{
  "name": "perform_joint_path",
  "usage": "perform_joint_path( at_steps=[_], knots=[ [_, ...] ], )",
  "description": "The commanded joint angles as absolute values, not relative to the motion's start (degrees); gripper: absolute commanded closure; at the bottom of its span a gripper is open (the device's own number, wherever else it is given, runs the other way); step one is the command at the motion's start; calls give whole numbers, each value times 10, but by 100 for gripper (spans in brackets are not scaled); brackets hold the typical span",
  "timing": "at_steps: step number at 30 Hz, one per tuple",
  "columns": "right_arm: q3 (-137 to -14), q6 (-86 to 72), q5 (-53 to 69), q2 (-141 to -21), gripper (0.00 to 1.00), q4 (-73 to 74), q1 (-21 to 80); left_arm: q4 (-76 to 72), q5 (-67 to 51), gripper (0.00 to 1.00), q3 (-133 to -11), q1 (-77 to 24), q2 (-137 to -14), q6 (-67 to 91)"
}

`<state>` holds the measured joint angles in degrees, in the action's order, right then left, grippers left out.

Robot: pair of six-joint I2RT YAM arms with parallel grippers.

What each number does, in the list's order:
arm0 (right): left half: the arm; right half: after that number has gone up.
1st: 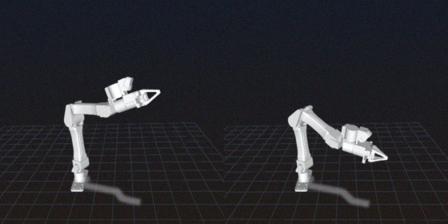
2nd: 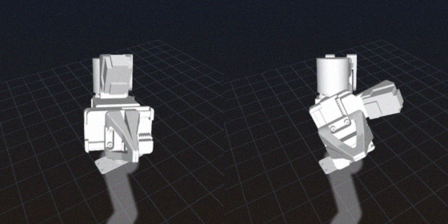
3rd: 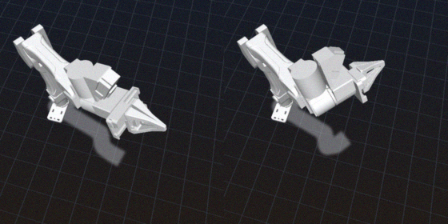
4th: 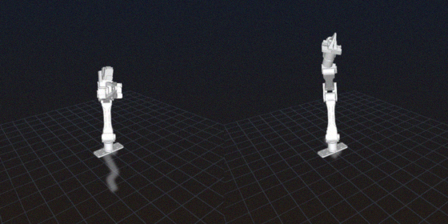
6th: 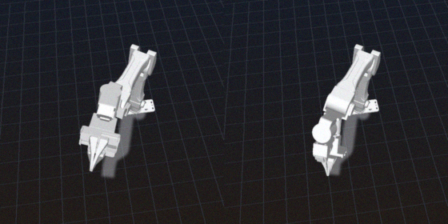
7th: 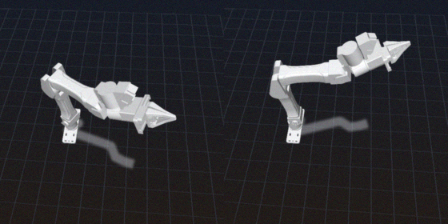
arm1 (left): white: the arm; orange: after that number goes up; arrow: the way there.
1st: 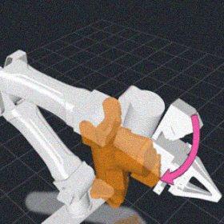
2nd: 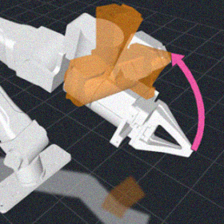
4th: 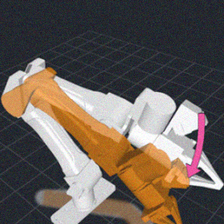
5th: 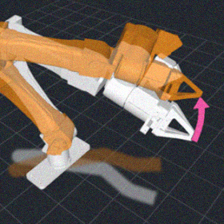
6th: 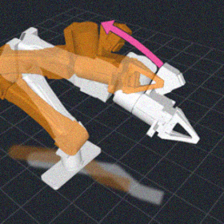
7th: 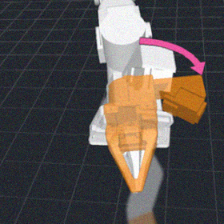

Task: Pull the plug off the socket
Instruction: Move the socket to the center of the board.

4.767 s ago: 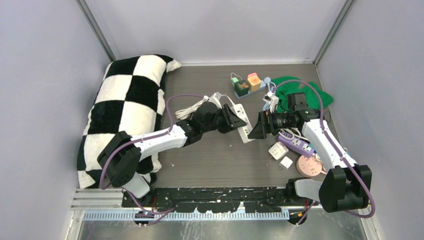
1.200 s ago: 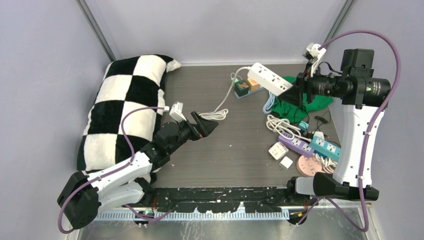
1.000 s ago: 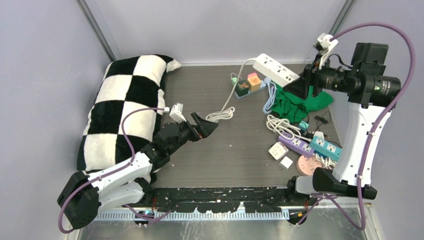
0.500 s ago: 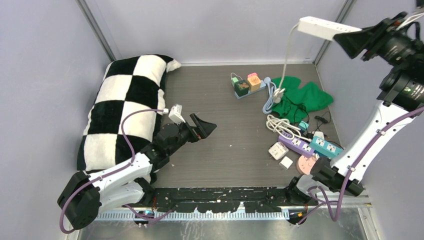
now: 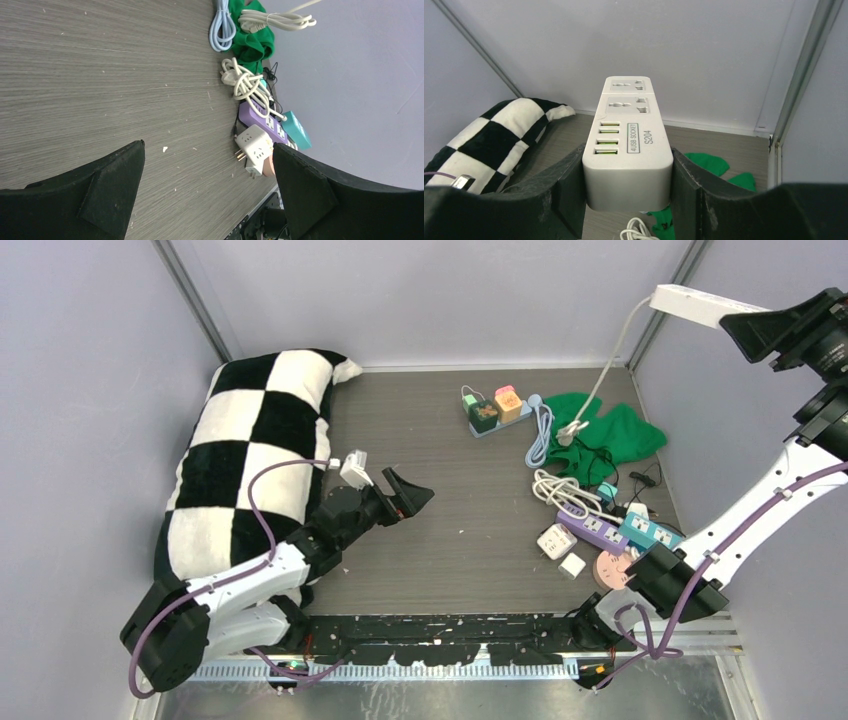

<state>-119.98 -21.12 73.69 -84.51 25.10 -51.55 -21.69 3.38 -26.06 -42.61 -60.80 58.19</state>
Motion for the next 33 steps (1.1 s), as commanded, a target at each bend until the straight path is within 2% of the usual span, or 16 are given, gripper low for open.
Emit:
perform_joint_path(
  at_steps=[1,7,13,24,33],
  knots=[
    [-1198,-123,738,-825,99,309,-535,-260,24,0,-277,-422,-619,586],
    [-1195,144,693,-820,99,567,-535,-262,17,0,-279,-420,-628,591],
    [-1149,356,653,-806,99,753,-535,-269,9,0,-282,-418,-641,596],
    [-981,556,578,-814,99,853,-535,-279,3,0,-278,-416,-655,607],
    [-819,560,491,-812,99,743,-527,-287,-22,0,-285,-416,-672,615]
  ],
)
